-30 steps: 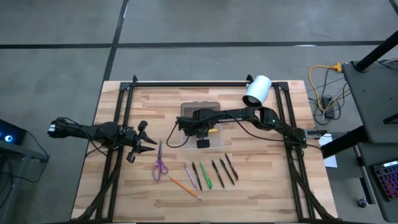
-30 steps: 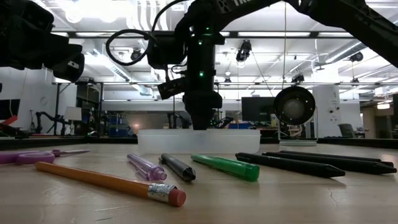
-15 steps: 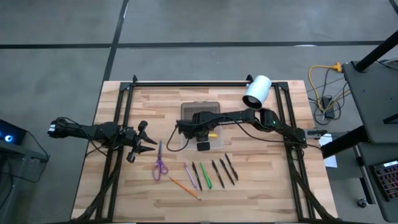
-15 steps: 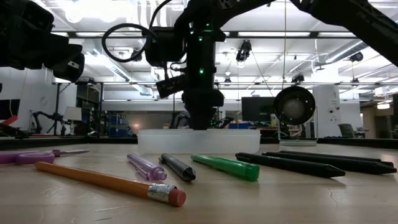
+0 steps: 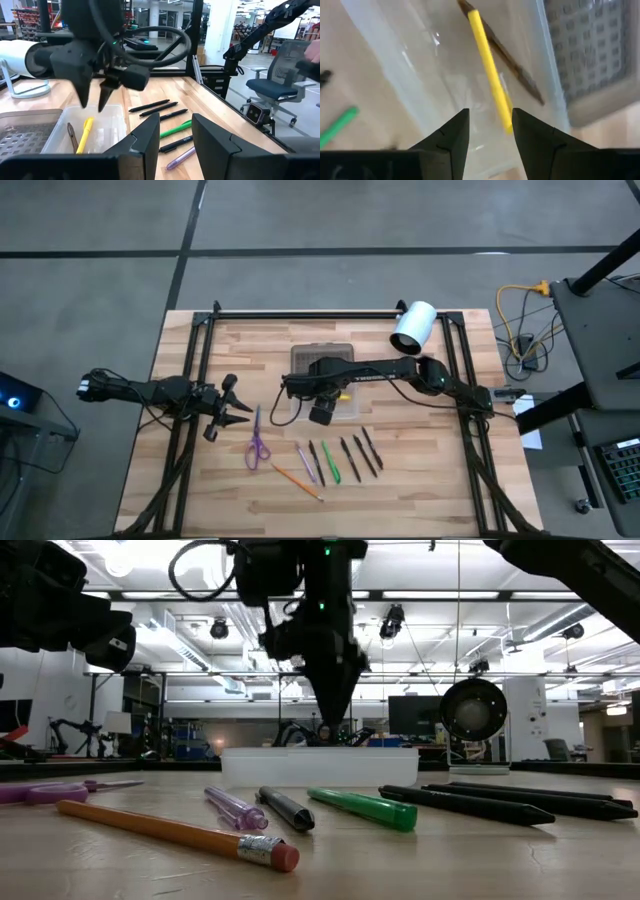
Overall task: Pick & place school supplies into a supply box
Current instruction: Put the black pen into the supply box
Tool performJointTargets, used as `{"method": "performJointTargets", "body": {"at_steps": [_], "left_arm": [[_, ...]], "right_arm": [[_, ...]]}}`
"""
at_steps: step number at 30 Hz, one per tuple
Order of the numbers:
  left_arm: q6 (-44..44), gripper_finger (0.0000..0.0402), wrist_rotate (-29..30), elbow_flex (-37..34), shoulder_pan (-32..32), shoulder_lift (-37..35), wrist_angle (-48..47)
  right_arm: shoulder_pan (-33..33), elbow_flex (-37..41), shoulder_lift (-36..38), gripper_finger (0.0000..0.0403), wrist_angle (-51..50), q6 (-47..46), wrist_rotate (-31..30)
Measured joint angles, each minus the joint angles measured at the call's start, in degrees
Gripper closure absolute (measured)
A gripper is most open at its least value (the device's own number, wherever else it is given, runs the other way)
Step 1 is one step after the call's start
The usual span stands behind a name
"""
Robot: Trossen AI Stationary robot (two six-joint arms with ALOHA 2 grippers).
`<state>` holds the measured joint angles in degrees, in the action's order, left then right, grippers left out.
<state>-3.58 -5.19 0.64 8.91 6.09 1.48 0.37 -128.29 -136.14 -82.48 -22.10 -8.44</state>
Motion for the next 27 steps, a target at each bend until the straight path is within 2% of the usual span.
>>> {"method": "performJointTargets", "body": {"at_steps": [6, 15, 21, 27], "left_arm": [[0.0, 0.0303, 0.0, 0.0, 0.0, 0.0, 0.0], [0.0, 0.0303, 0.0, 0.0, 0.0, 0.0, 0.0], [0.0, 0.0303, 0.0, 0.0, 0.0, 0.0, 0.0], [0.0, 0.0303, 0.0, 0.0, 0.0, 0.0, 0.0]], "right_arm": [[3.3, -2.5, 0.0, 0.0273, -1.1, -7.3, 0.1], [9.0, -2.5, 0.0, 0.028, -1.2, -8.8, 0.1], [12.1, -2.5, 0.4, 0.0275, -1.8, -19.9, -3.4], [14.5, -2.4, 2.6, 0.0275, -6.6, -32.7, -8.3]]}}
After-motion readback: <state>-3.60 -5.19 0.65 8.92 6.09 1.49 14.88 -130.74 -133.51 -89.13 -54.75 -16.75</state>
